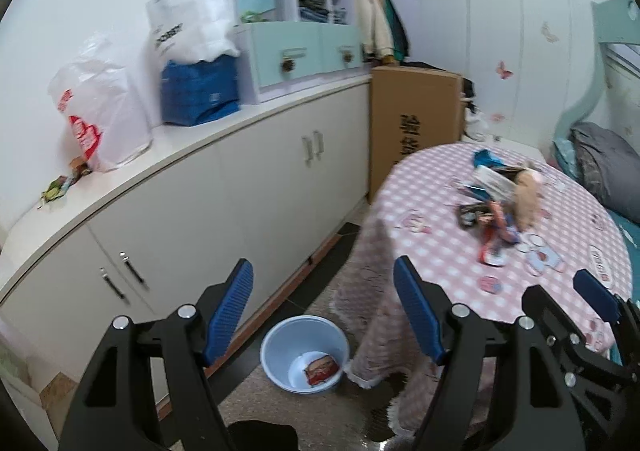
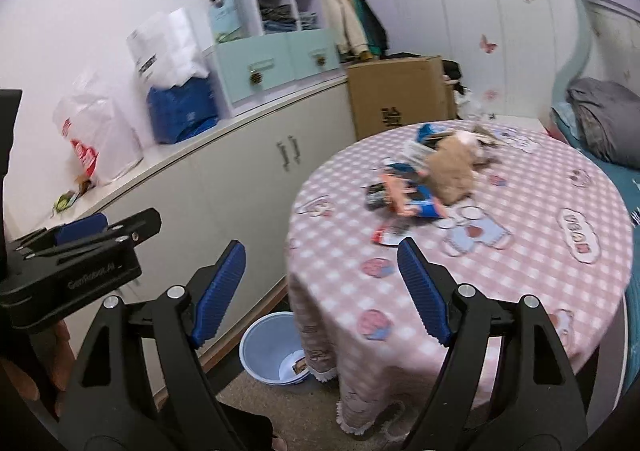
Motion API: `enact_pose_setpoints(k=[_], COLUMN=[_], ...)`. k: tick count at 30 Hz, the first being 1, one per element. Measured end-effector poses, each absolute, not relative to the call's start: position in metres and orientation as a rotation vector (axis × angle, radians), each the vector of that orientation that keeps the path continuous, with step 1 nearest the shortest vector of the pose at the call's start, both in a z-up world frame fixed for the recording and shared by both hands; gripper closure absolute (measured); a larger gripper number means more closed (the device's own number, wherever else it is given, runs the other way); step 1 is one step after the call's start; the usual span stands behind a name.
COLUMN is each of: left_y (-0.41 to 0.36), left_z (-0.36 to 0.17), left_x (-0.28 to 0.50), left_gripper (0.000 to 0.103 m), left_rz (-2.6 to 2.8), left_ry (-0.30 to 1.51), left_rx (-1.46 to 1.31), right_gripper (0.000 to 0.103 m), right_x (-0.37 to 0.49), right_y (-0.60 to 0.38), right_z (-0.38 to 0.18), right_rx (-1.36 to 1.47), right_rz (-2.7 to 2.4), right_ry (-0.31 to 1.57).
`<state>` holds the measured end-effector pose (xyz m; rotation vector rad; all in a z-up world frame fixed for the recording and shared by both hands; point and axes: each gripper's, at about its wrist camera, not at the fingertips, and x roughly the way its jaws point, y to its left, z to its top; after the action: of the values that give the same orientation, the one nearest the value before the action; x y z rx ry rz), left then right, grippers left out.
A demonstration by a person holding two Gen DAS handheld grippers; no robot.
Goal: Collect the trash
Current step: 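Bring both tools back toward the table trash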
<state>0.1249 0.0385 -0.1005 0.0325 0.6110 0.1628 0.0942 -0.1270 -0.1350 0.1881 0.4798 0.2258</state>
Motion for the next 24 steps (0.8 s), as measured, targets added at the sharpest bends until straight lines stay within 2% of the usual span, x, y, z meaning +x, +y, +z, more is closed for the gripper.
enact_pose_setpoints(k=[24], left_y=[-0.069], left_z=[-0.146], left_x=[0.187], left_gripper=[0.032], left_rz=[-0.140], left_ry=[0.776], left_rx=[0.040], right_gripper=[0.024], right_x=[0.105], right_y=[-0.254], right_z=[-0.185], right_rx=[0.393], right_rz=[-0.005], right_ry=[0.528])
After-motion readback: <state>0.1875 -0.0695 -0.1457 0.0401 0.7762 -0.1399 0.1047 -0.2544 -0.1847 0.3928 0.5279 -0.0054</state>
